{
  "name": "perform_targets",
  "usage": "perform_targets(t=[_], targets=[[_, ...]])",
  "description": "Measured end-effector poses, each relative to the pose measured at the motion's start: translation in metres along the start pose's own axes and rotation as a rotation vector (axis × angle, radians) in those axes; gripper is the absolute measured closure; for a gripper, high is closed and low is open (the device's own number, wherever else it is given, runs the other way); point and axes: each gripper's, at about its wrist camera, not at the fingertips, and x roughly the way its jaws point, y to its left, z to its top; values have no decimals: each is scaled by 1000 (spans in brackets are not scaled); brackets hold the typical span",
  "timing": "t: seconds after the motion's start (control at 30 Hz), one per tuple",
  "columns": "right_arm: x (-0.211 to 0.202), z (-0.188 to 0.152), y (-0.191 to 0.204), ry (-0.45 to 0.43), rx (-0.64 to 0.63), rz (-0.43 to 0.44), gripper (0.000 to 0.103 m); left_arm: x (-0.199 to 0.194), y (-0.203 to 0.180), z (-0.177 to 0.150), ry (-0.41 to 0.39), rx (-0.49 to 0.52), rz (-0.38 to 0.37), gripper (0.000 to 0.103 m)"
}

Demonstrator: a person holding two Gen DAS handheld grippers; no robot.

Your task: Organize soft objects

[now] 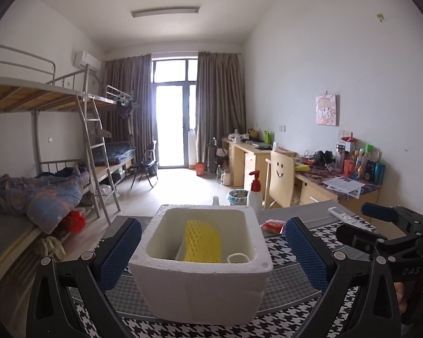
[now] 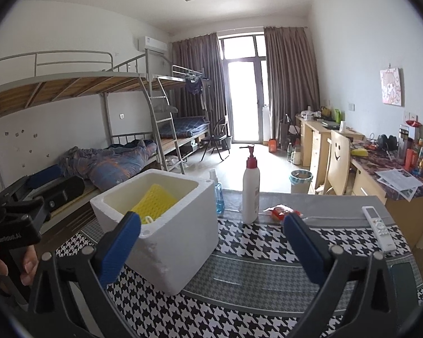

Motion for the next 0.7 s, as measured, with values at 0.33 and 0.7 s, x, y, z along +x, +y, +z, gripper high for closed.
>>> perform_targets(t=[0.33, 0.7], targets=[[-16, -2, 6, -37, -13, 14, 1, -20, -1, 1, -38, -1, 19, 1], [-29, -11, 11, -71, -26, 10, 1, -31, -4, -10, -74, -13, 23, 1]])
